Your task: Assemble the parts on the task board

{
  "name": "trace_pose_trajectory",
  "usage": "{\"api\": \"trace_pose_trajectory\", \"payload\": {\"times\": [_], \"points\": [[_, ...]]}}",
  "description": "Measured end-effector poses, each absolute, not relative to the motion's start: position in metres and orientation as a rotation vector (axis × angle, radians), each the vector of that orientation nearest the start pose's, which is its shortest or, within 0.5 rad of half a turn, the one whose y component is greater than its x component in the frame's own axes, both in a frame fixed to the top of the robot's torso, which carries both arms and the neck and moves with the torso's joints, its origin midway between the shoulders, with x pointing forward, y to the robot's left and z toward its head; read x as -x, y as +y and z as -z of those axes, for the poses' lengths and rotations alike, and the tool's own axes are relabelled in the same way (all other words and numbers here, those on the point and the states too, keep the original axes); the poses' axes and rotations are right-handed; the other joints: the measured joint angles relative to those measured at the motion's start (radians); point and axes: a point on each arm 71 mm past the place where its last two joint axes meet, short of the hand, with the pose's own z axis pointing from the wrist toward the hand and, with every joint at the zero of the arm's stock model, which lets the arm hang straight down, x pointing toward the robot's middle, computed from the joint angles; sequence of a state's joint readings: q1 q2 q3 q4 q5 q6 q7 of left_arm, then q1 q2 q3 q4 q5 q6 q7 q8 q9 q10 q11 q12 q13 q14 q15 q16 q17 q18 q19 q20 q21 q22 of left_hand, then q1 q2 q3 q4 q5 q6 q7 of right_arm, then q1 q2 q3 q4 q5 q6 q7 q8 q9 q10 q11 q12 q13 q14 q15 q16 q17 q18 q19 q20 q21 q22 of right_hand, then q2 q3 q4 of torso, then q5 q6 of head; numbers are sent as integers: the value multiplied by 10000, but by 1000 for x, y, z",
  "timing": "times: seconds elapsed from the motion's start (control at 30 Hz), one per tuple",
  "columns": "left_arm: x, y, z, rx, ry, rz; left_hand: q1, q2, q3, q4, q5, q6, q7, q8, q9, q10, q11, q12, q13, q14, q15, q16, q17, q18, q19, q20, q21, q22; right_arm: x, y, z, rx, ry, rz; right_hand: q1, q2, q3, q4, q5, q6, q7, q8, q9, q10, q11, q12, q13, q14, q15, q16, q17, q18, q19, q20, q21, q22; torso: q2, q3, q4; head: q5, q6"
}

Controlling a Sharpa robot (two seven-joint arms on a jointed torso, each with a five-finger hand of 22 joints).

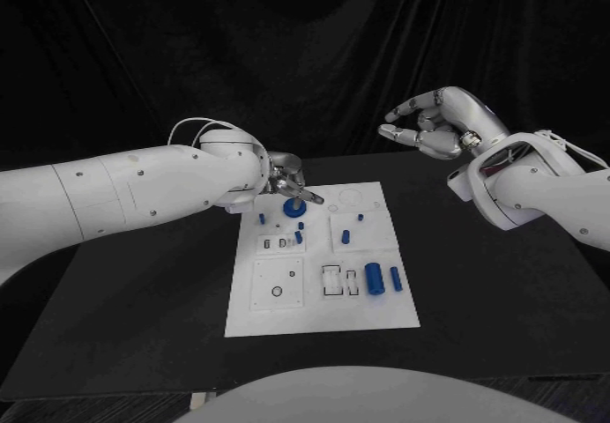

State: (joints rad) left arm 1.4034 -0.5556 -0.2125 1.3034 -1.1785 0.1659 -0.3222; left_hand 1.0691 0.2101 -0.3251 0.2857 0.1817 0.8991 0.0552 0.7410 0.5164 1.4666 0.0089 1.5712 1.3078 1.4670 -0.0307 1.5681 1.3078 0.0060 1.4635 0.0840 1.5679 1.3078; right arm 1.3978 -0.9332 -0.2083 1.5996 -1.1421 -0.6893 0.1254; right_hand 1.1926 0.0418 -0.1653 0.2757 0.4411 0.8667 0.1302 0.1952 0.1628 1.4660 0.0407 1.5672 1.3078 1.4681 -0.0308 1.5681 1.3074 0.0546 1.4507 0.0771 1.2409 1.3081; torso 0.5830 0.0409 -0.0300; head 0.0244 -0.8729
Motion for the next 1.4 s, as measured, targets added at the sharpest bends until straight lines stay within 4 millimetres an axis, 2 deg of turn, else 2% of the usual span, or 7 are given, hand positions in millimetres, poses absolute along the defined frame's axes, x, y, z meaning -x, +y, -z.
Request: {"api": "trace_pose_trajectory", "payload": {"times": [0.1, 0.4, 0.63, 0.77, 0.83, 1.1, 1.4], "points": [[-527, 128, 190, -2228, 22166, 4267, 0, 0, 122, -73, -2, 112, -32, -286, 22, -3, -76, 0, 0, -20, -55, 0, 0, 0, 17, -58, 0, -1, -480, -230, 124, -259, 13108, -8254, 0, 0, 0, 0, 0, 0, 0, 0, 0, 0, 0, 0, 0, 0, 0, 0, 0, -1, 0, 0, 0, 0, -22, 10, -5, -13, 0], [-528, 130, 198, -2244, 22760, 3416, 152, -152, 844, -348, -53, 910, 128, -3198, -920, -5, -77, 0, -2, -19, -125, 0, -1, 2, 22, -129, 0, -1, -480, -232, 134, -354, 13541, -8134, 94, 94, 0, 0, 5, 36, -36, 0, -7, 0, 0, 0, -1, -2, -2, 0, 0, 0, 36, 35, 49, -2, -72, -24, 7, 40, 0], [-527, 133, 205, -2246, 22994, 3264, 224, -224, 1315, -682, -334, -542, 894, -5492, -2203, -5, 585, 0, -1, -16, 460, 0, -2, 1, 25, 324, 0, -2, -481, -233, 139, -408, 13830, -8054, 443, 100, -3, -3, -103, 72, 0, 0, -39, 0, 0, 0, -2, -2, -3, 0, 0, 0, 36, 35, 49, -2, -111, -36, 12, 78, 5], [-527, 134, 207, -2241, 23033, 3305, 241, -240, 1475, -826, -334, -1081, 898, -6170, -2694, -6, 630, 1, -1, -18, 524, 0, -2, 1, 17, 383, 0, -2, -481, -233, 141, -410, 13914, -8022, 571, 124, -24, -58, -199, 101, -22, 0, -41, 0, -1, 0, -2, -2, -3, 0, 0, 0, 36, 35, 100, -3, -129, -42, 22, 58, 6], [-527, 136, 208, -2230, 23050, 3316, 241, -240, 1575, -830, -396, -778, 713, -6191, -2811, -13, 403, 1, -1, -14, 398, 0, -2, 1, 17, 383, -1, -2, -482, -233, 141, -408, 13941, -8010, 749, 96, -26, -112, -257, 160, -19, 0, -54, 0, -1, 0, -2, -3, -3, 0, 0, 0, 36, 35, 175, -3, -136, -43, 24, 55, 6], [-527, 139, 211, -2200, 23151, 3273, -599, -574, 1293, -329, -1287, 1496, 424, -4978, -1995, 18, 304, 1, -3, -18, 265, 0, -3, 1, 40, 311, 0, -3, -482, -234, 145, -382, 14032, -8002, 801, 151, 1, -139, -314, 250, -35, 0, -59, 1, -1, 0, -3, -3, -3, 0, 0, 1, 95, 49, 293, -4, -150, -44, 26, 90, 6], [-522, 142, 224, -2081, 23512, 2876, -853, -593, 1089, -68, -1286, 1731, -22, -3460, 160, -28, -136, 1, -3, -18, -125, 0, -3, 3, 13, -128, -1, -4, -484, -235, 148, -311, 14120, -8004, 937, 177, 1, -139, -314, 321, -36, 0, -59, 0, -1, 0, -4, -3, -3, 0, 0, 0, 110, 33, 294, -5, -175, -44, 28, 72, 2]]}}
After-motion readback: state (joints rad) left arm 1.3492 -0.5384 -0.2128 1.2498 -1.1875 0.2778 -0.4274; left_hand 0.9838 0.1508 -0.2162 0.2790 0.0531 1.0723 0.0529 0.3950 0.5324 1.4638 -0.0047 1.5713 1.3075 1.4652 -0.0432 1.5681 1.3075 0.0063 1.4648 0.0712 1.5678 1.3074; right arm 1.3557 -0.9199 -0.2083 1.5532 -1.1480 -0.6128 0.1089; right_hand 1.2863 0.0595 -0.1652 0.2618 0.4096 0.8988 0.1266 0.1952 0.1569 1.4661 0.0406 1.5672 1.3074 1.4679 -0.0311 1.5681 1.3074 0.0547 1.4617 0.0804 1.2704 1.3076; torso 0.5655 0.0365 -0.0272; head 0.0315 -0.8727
